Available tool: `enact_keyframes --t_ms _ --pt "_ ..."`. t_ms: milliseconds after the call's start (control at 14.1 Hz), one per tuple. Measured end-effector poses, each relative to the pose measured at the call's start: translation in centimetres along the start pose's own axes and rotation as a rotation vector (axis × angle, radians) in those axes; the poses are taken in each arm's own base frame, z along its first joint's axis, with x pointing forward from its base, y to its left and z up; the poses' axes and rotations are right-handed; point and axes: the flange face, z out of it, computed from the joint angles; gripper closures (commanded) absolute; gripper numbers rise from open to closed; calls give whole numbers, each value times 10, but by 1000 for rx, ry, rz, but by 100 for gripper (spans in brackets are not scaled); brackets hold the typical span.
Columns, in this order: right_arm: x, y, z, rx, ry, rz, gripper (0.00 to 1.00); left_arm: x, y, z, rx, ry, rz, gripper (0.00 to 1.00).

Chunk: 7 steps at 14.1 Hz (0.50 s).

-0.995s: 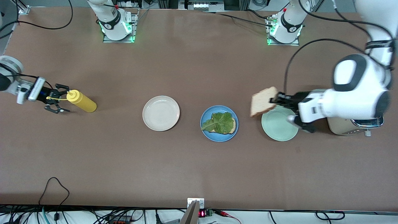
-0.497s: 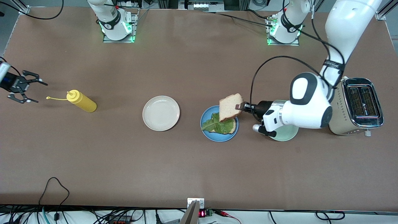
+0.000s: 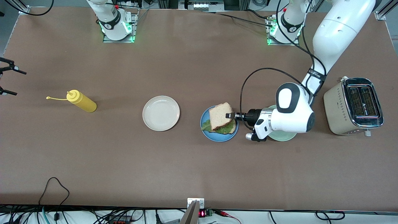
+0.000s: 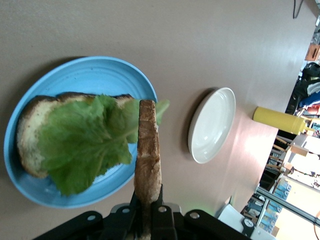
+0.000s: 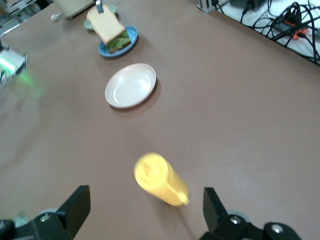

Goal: Make sandwich in blue plate with both arms
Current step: 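Place the bread on the lettuce while the right gripper withdraws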

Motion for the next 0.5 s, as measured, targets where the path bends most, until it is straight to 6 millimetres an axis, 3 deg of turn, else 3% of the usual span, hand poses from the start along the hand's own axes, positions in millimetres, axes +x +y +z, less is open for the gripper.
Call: enact_keyframes --t_ms 142,213,355,497 --pt "74 -35 3 -29 -77 109 0 1 -3 14 2 0 -6 97" --pt "107 -54 10 -43 -108 165 0 1 -4 19 2 1 -7 90" --pt "156 -86 29 -69 -165 282 0 2 -8 25 2 -1 -14 49" --pt "192 -109 50 -146 -246 393 0 6 -18 27 1 3 -28 0"
